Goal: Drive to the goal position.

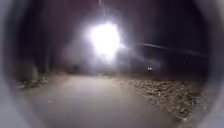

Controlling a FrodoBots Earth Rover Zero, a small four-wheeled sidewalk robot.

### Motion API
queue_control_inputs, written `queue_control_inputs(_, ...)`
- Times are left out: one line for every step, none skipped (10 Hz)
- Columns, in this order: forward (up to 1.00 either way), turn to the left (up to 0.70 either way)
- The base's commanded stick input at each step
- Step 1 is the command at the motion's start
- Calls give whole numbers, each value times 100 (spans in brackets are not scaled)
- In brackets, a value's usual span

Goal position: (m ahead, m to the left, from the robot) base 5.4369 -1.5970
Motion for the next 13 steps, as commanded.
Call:
queue_control_inputs(100, 40)
queue_control_inputs(100, 40)
queue_control_inputs(100, 40)
queue_control_inputs(100, 40)
queue_control_inputs(100, 37)
queue_control_inputs(100, 0)
queue_control_inputs(100, 0)
queue_control_inputs(100, 0)
queue_control_inputs(100, 0)
queue_control_inputs(100, 0)
queue_control_inputs(100, 0)
queue_control_inputs(100, 0)
queue_control_inputs(100, 0)
